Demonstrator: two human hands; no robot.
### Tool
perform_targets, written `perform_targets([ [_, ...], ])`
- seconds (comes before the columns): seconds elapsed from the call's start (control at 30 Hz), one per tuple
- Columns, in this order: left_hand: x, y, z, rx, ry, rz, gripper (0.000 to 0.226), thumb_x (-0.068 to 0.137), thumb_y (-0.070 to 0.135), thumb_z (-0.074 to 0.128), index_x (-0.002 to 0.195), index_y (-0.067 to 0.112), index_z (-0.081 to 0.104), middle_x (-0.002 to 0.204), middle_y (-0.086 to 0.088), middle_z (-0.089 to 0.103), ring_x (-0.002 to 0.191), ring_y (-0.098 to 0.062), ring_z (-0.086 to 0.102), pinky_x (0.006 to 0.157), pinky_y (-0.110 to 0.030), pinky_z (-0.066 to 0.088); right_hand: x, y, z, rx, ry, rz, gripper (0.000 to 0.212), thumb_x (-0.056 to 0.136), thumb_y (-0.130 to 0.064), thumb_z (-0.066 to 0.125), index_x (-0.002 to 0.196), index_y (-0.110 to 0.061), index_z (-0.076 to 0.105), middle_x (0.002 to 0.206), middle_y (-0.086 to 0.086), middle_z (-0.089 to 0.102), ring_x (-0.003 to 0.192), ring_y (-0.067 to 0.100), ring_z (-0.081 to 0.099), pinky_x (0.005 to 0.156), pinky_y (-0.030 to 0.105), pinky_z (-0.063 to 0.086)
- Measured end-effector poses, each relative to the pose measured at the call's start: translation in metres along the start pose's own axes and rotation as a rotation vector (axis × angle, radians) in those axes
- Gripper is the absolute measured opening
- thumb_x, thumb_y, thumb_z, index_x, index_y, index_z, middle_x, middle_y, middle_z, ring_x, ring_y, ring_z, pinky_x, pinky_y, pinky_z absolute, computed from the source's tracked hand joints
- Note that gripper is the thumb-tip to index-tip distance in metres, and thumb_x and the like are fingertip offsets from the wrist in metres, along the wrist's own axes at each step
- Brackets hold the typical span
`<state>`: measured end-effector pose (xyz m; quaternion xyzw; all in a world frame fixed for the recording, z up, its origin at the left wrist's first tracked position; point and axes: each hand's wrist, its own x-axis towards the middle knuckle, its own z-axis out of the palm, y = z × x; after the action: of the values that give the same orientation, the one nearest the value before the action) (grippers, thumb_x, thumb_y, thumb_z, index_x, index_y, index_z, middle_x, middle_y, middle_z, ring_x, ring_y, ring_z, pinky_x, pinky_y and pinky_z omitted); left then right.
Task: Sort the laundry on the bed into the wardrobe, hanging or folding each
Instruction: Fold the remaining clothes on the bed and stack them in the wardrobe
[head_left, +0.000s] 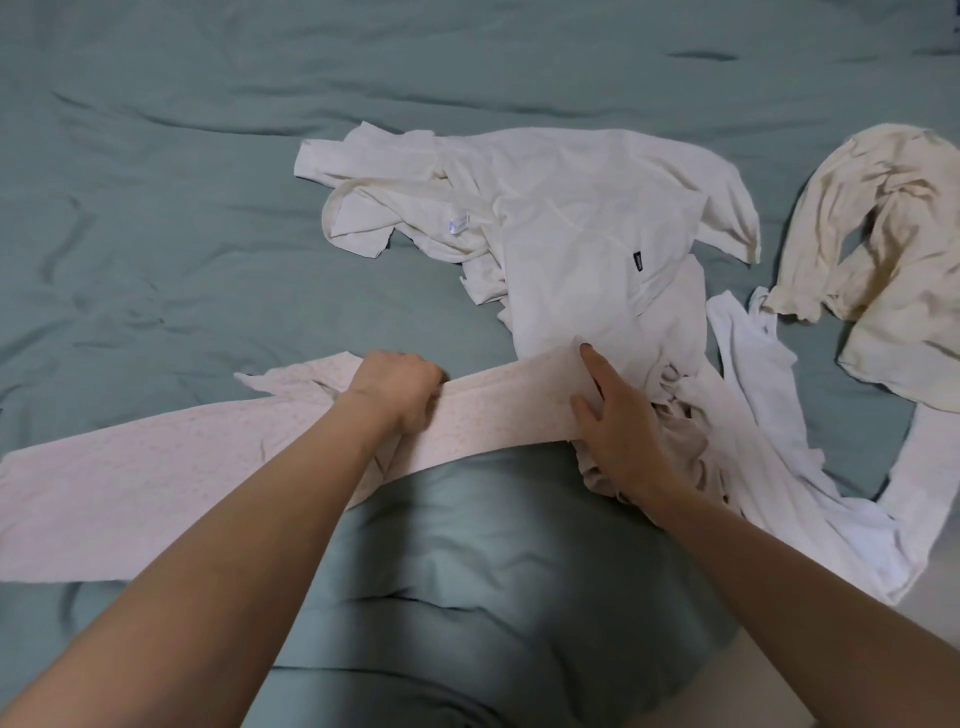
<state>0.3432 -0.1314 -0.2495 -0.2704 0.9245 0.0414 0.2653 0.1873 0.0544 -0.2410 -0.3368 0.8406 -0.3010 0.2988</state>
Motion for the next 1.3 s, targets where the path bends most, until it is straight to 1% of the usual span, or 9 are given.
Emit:
perform_targets([
  [0.1, 0.005, -0.002, 0.000, -0.053, 0.072, -0.092, 0.021, 0.083, 0.016, 0.051, 0.100, 0.023, 0.060, 0.110, -0.002, 0.066, 0.107, -0.025, 0.059, 0.084, -0.030, 0.037, -0.005, 0.009, 0.005, -0.001, -0.001, 0.070, 0.055, 0.096, -0.009, 0.050, 0.147, -0.021, 0.031, 0.061, 0.004, 0.053, 0.046, 0.018, 0.052, 0.038, 0.014, 0.042],
  [0.27, 0.004, 0.001, 0.014, -0.181, 0.128, -0.131, 0.014, 0.092, 0.024, 0.051, 0.099, 0.023, 0.063, 0.107, -0.002, 0.066, 0.105, -0.025, 0.057, 0.079, -0.030, 0.033, 0.000, 0.019, 0.010, -0.089, -0.010, 0.134, 0.042, 0.094, -0.007, 0.054, 0.133, -0.014, 0.043, 0.087, 0.006, 0.059, 0.057, 0.006, 0.047, 0.044, 0.011, 0.040],
  [0.43, 0.001, -0.012, 0.020, -0.229, 0.179, -0.067, 0.017, 0.098, 0.034, 0.047, 0.096, 0.024, 0.060, 0.106, 0.003, 0.066, 0.104, -0.023, 0.057, 0.074, -0.030, 0.027, 0.005, 0.015, 0.029, -0.465, 0.291, -0.180, 0.032, 0.087, -0.012, 0.052, 0.118, -0.007, 0.052, 0.118, 0.014, 0.056, 0.103, 0.033, 0.054, 0.084, 0.046, 0.049],
  [0.53, -0.004, -0.014, 0.022, -0.232, 0.186, -0.060, 0.012, 0.096, 0.032, 0.050, 0.097, 0.025, 0.060, 0.106, 0.005, 0.065, 0.105, -0.021, 0.056, 0.078, -0.031, 0.028, 0.006, 0.024, 0.043, -0.645, 0.008, -0.522, 0.046, 0.092, -0.024, 0.037, 0.133, -0.010, 0.051, 0.143, 0.009, 0.047, 0.132, 0.028, 0.041, 0.106, 0.039, 0.030],
  [0.63, -0.012, -0.017, 0.021, -0.175, 0.193, -0.053, 0.010, 0.092, 0.028, 0.051, 0.099, 0.026, 0.058, 0.107, 0.007, 0.064, 0.105, -0.019, 0.056, 0.084, -0.033, 0.030, 0.008, 0.039, 0.043, -0.768, -0.204, -0.394, 0.064, 0.093, -0.037, 0.012, 0.132, -0.009, 0.054, 0.144, 0.007, 0.047, 0.139, 0.022, 0.036, 0.117, 0.037, 0.010],
  [0.87, -0.060, -0.046, 0.028, -0.131, 0.329, -0.171, 0.031, 0.082, 0.035, 0.070, 0.101, 0.013, 0.059, 0.096, -0.008, 0.061, 0.091, -0.030, 0.059, 0.079, -0.038, 0.041, 0.009, -0.033, 0.068, -0.471, -0.018, -0.543, 0.032, 0.088, -0.028, 0.037, 0.081, -0.010, 0.062, 0.083, 0.007, 0.063, 0.082, 0.030, 0.059, 0.086, 0.036, 0.041],
  [1.0, -0.095, -0.071, 0.030, -0.423, 0.260, -0.307, 0.018, 0.085, 0.008, 0.062, 0.098, 0.010, 0.051, 0.099, -0.010, 0.062, 0.089, -0.034, 0.060, 0.066, -0.039, 0.044, 0.015, -0.064, 0.103, -0.331, -0.129, -0.505, 0.031, 0.084, -0.025, 0.041, 0.084, -0.003, 0.063, 0.084, 0.015, 0.063, 0.078, 0.035, 0.059, 0.072, 0.043, 0.051],
  [1.17, -0.141, -0.101, 0.042, -0.264, 0.056, -0.596, 0.023, 0.090, 0.005, 0.047, 0.109, 0.011, 0.058, 0.114, -0.013, 0.060, 0.102, -0.035, 0.058, 0.075, -0.034, 0.042, 0.026, -0.074, 0.123, -0.331, -0.195, -0.448, 0.019, 0.089, -0.014, 0.050, 0.095, 0.000, 0.062, 0.095, 0.019, 0.062, 0.090, 0.037, 0.055, 0.080, 0.043, 0.042],
  [1.3, -0.129, -0.084, 0.037, -0.368, 0.370, -0.381, 0.026, 0.096, 0.030, 0.050, 0.118, 0.019, 0.056, 0.118, -0.003, 0.051, 0.108, -0.026, 0.050, 0.076, -0.037, 0.043, 0.033, -0.090, 0.135, -0.198, -0.196, -0.385, 0.015, 0.090, -0.014, 0.056, 0.093, -0.002, 0.064, 0.093, 0.015, 0.064, 0.089, 0.032, 0.056, 0.080, 0.037, 0.040],
])
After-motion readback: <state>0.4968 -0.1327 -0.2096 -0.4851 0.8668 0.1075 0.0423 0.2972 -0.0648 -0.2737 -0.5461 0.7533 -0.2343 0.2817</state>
